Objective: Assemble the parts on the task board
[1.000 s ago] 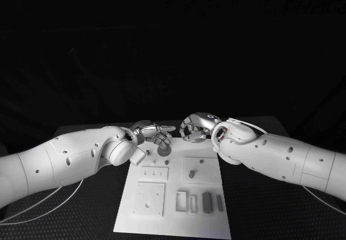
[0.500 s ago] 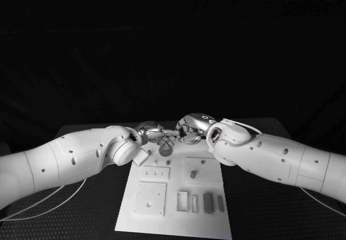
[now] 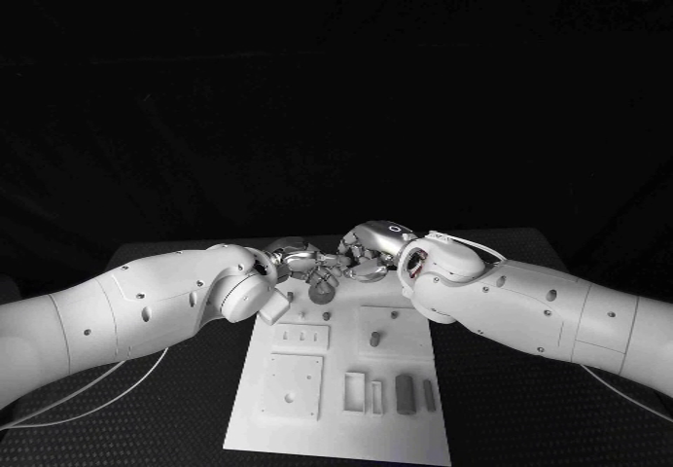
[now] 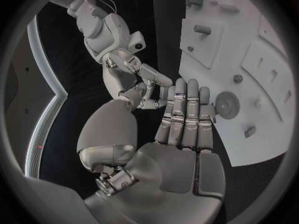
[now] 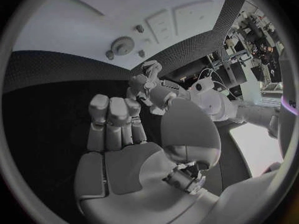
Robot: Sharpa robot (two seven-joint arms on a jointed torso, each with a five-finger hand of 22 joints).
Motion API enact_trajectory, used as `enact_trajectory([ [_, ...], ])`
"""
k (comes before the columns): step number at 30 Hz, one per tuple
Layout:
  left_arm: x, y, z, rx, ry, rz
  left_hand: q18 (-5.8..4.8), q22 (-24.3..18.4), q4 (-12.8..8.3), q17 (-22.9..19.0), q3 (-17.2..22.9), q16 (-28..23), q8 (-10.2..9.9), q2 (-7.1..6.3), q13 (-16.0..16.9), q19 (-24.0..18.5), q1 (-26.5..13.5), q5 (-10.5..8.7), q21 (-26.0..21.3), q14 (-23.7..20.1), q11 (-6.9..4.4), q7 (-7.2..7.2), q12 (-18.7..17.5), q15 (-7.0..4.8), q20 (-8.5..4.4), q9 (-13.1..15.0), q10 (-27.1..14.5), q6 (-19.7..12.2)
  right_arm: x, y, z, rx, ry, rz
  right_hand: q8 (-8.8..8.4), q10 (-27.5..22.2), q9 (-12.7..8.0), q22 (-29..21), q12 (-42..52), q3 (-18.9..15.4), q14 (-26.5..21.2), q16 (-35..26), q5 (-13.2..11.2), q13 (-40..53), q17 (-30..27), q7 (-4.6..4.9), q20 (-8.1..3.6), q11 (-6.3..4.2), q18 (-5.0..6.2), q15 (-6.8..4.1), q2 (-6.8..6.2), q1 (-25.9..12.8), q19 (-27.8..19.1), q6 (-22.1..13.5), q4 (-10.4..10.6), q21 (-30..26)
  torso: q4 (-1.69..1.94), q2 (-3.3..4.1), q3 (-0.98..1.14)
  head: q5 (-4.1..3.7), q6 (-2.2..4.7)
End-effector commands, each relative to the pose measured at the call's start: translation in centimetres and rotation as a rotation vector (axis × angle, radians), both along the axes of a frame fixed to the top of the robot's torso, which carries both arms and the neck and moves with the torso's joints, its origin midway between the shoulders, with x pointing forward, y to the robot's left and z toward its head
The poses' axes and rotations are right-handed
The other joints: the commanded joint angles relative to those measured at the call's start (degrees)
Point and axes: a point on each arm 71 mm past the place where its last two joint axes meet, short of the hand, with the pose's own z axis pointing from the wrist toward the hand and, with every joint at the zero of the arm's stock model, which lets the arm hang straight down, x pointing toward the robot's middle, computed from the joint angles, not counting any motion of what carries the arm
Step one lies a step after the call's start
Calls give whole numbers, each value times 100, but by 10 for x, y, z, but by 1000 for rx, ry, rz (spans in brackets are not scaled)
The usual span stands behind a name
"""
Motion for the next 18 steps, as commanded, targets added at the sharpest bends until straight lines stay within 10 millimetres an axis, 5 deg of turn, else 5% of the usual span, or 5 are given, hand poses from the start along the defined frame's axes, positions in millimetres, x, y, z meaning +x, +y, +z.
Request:
enact_trajectory([
  [1, 0, -2, 1, 7, -1, -10, 43, 107, -6, 4, -36, 24, 8, 113, 10, -32, 13, -15, 28, -35, -13, 10, 19, -16, 0, -11, 38, 49, -1, 3, -1, -19, 8, 16, 144, 39, 198, 9, 15, 41, 30, 12, -17, 5, 2, 212, 6, -12, 255, -22, -9, -18, 27, 451, -5, 36, -3, 1, -3, -7, -5],
  [9, 1, -3, 1, 6, -6, -7, 39, 106, -97, 3, -72, 33, -9, 480, 19, -40, 60, -10, 25, -23, -23, 2, 13, -24, -8, -21, 50, 76, -4, 9, -2, -18, 15, 30, 144, 41, 198, 9, 15, 45, 31, 12, -16, 6, 1, 212, 5, -12, 255, -22, -9, -20, 29, 452, -5, 36, 3, 3, -2, -9, -27],
  [18, 1, -4, -1, 11, 2, -9, 29, 102, -368, -3, -100, 37, -26, 641, 34, -37, 182, -4, 21, -16, -34, -9, 14, -29, -13, -34, 78, 122, -4, 11, -2, -16, 16, 34, 142, 43, 199, 9, 15, 50, 32, 11, -14, 6, 1, 212, 5, -12, 255, -22, -8, -23, 31, 453, -5, 36, 4, 4, -6, -11, -34],
])
